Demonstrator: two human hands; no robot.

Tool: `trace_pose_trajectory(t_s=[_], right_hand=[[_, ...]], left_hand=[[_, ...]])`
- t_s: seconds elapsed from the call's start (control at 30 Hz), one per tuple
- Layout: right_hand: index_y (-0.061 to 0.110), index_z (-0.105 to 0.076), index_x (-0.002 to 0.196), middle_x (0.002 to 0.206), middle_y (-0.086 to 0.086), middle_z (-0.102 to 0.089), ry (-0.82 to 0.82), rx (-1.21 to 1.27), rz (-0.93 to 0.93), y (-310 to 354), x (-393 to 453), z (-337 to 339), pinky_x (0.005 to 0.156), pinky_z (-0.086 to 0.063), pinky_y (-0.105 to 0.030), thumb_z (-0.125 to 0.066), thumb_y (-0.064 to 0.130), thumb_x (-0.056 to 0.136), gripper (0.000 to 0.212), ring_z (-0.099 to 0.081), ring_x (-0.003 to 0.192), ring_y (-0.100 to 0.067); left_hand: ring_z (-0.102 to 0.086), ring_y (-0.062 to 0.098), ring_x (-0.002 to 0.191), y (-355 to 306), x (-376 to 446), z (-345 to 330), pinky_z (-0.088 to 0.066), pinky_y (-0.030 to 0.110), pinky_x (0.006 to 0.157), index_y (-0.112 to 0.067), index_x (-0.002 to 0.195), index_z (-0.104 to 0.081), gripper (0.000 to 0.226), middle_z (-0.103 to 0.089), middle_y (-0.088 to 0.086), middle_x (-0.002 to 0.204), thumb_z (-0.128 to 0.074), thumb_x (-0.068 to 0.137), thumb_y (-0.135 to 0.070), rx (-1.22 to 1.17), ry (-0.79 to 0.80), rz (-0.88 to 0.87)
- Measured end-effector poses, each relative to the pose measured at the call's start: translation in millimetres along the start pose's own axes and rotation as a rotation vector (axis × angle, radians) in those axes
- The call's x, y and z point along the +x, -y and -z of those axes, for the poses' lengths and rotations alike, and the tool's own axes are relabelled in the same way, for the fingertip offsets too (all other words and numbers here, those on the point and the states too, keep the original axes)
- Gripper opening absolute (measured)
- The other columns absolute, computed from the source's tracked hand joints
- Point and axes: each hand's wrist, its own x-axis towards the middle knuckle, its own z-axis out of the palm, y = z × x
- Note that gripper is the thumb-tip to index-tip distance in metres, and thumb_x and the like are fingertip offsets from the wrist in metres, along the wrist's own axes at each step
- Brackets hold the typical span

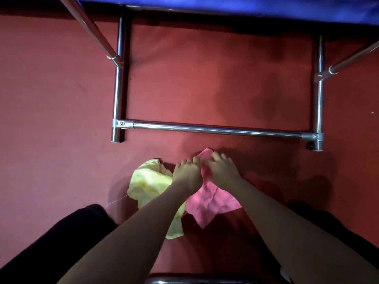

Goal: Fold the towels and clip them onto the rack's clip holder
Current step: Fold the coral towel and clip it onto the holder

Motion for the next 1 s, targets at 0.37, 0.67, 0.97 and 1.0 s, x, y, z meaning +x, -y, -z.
trace_pose_trajectory(t_s=[0.37,0.67,0.97,1.0], right_hand=[[0.016,-0.057,0.091,0.098,-0.003,-0.058,-0.287,0.463,0.031,11.0,-29.7,32.8,0.078,-0.038,-0.041,-0.021,0.037,0.082,0.044,-0.056,0.093,-0.028],[0.013,-0.054,0.091,0.093,-0.001,-0.055,-0.714,0.802,0.137,32.9,-104.3,149.3,0.077,-0.046,-0.043,-0.039,0.022,0.086,0.018,-0.055,0.086,-0.023],[0.012,-0.056,0.093,0.092,0.000,-0.057,-1.009,0.843,0.229,65.5,-205.1,270.0,0.074,-0.047,-0.038,-0.048,0.004,0.086,0.013,-0.057,0.081,-0.020],[0.012,-0.056,0.094,0.092,-0.002,-0.058,-1.035,0.852,0.241,69.7,-216.7,282.9,0.074,-0.047,-0.036,-0.048,0.004,0.086,0.014,-0.057,0.080,-0.021]], left_hand=[[-0.043,0.030,0.122,-15.0,-20.3,9.2,-0.031,0.040,0.098,-0.011,0.134,-0.039,0.043,-0.049,0.010,0.131,-0.038,0.096,-0.029,-0.154,-0.065,0.029],[-0.060,0.035,0.092,-46.6,-109.9,93.4,-0.035,0.032,0.081,-0.010,0.111,-0.054,0.022,-0.068,0.015,0.096,-0.038,0.099,-0.018,-0.387,-0.463,-0.038],[-0.057,0.044,0.097,-78.7,-239.5,210.0,-0.044,0.044,0.084,-0.002,0.116,-0.053,0.026,-0.065,0.023,0.104,-0.044,0.092,-0.008,-0.422,-0.838,-0.216],[-0.058,0.044,0.097,-84.1,-254.2,221.1,-0.044,0.045,0.084,-0.002,0.118,-0.052,0.029,-0.065,0.024,0.104,-0.043,0.092,-0.008,-0.426,-0.857,-0.225]])
